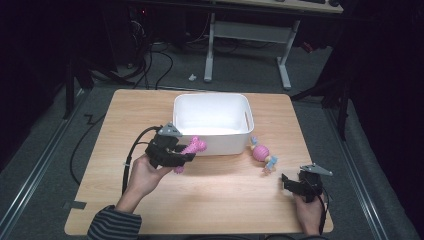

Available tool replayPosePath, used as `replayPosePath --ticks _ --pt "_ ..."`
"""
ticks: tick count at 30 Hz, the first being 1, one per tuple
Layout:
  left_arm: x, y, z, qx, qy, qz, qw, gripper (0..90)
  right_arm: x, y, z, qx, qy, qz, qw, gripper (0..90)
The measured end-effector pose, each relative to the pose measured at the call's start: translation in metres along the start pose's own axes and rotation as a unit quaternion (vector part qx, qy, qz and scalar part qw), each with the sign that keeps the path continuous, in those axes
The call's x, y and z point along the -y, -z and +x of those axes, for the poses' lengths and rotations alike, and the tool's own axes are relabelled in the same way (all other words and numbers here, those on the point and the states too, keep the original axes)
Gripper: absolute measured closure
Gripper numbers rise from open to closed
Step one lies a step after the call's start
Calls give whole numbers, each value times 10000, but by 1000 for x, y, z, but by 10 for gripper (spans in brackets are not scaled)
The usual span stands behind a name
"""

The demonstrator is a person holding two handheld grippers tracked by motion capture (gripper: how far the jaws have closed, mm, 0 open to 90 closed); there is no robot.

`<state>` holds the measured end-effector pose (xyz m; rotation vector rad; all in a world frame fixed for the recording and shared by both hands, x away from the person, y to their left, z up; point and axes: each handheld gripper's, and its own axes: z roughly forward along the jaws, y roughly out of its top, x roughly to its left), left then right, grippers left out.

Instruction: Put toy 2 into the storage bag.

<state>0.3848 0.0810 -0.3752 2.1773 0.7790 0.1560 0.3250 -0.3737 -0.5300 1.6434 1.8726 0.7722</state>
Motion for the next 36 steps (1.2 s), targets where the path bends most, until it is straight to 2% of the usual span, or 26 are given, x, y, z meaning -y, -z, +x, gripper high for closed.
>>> replayPosePath --ticks 3,11,14,19,23,36 --pt "-8 4 4 21 -19 -56 10000 592 0 0 0 -1 -1 0 10000 224" --pt "-22 1 15 0 -36 53 10000 591 0 0 -1 55 -62 5 10000 224" --pt "-29 0 18 11 -13 8 10000 591 0 0 0 61 -69 17 10000 223" --pt "-43 0 20 -93 -38 -51 9999 591 0 0 0 34 -46 2 10000 221" --pt "-54 -2 21 -159 -128 22 9998 591 0 0 0 32 -46 1 10000 221" --pt "-69 -10 27 -215 -140 33 9997 591 0 0 0 31 -33 -1 10000 221"
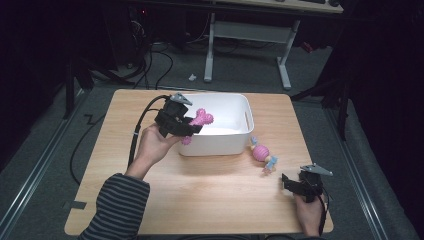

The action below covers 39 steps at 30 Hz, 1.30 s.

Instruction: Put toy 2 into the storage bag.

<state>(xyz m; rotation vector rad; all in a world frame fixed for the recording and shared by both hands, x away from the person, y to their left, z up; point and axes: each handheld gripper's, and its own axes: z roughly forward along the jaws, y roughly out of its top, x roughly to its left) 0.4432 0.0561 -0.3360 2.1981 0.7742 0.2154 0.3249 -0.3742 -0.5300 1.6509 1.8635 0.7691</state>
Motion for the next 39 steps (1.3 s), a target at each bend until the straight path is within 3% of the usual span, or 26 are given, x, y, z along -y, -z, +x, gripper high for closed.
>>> replayPosePath --ticks 7,18,24,27,39 --pt "-6 -7 7 -43 47 -78 9999 591 0 0 0 -1 2 -2 10000 221" --pt "-14 -24 12 -231 -13 16 9997 590 0 0 0 -5 6 -1 10000 221" --pt "-17 -33 16 -194 48 -3 9998 590 0 0 0 -5 6 0 10000 220" --pt "-18 -35 16 -316 -6 -39 9995 588 0 0 0 -5 7 -1 10000 221" --pt "-20 -56 20 -285 137 -12 9995 589 0 0 0 -5 6 -1 10000 220"
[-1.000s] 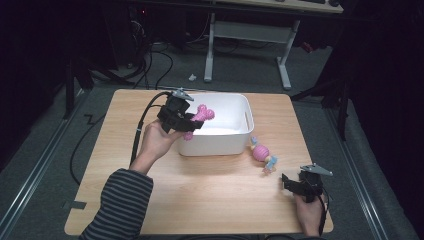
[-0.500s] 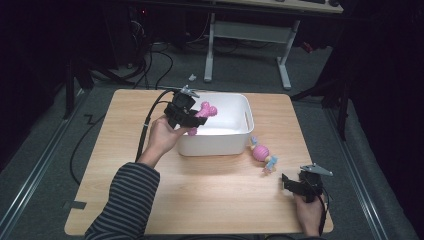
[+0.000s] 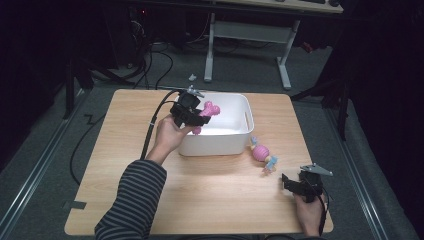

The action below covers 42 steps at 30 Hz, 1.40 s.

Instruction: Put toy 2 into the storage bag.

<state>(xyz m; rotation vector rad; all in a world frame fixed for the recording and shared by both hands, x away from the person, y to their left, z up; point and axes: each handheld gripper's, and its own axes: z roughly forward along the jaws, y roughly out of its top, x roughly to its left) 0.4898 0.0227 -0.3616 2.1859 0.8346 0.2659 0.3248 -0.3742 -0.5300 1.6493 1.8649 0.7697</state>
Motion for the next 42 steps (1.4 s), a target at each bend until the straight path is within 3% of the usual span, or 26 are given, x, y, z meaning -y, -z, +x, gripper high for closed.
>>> replayPosePath --ticks 7,21,30,42 --pt "-1 -9 4 6 186 -26 9998 588 0 0 0 -8 13 1 10000 220" --pt "0 -23 4 -135 202 20 9997 588 0 0 0 -18 24 4 10000 220" --pt "2 -32 4 -238 241 188 9992 587 0 0 0 -30 34 3 10000 220" --pt "6 -44 -1 -331 125 440 9984 585 0 0 0 -30 33 5 10000 220"
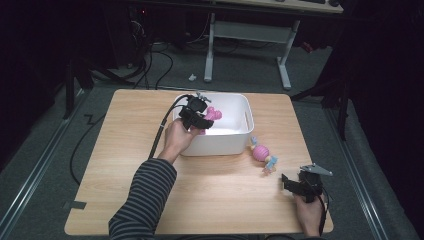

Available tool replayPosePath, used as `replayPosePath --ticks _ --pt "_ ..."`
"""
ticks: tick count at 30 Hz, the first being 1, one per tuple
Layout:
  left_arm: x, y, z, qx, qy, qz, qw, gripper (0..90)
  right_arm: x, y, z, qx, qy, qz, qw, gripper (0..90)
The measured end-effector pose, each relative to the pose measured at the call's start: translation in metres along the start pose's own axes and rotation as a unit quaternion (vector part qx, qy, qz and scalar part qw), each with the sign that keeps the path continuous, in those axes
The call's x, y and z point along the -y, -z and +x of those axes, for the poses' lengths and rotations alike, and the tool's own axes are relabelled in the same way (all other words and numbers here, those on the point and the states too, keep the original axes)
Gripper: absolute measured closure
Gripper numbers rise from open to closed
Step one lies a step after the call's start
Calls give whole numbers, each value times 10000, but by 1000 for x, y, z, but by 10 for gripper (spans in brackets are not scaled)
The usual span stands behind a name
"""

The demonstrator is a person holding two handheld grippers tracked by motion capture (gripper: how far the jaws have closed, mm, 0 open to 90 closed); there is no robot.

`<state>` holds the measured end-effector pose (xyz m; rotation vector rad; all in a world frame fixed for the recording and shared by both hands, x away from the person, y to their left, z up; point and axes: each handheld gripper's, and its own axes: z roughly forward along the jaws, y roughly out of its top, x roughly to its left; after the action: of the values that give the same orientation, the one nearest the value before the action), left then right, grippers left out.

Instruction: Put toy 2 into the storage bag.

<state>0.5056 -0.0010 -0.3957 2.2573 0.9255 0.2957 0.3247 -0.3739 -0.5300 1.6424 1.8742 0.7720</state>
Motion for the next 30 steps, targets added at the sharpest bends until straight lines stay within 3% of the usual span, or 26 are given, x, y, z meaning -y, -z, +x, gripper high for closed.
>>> replayPosePath --ticks 15,20,30 --pt "-1 -4 0 -69 134 222 9996 567 0 0 0 -12 8 -2 10000 220" --pt "1 1 2 -35 242 14 9997 504 0 0 0 -12 3 0 10000 220" --pt "6 20 1 -45 193 -276 9994 430 0 0 0 -8 0 2 10000 219"
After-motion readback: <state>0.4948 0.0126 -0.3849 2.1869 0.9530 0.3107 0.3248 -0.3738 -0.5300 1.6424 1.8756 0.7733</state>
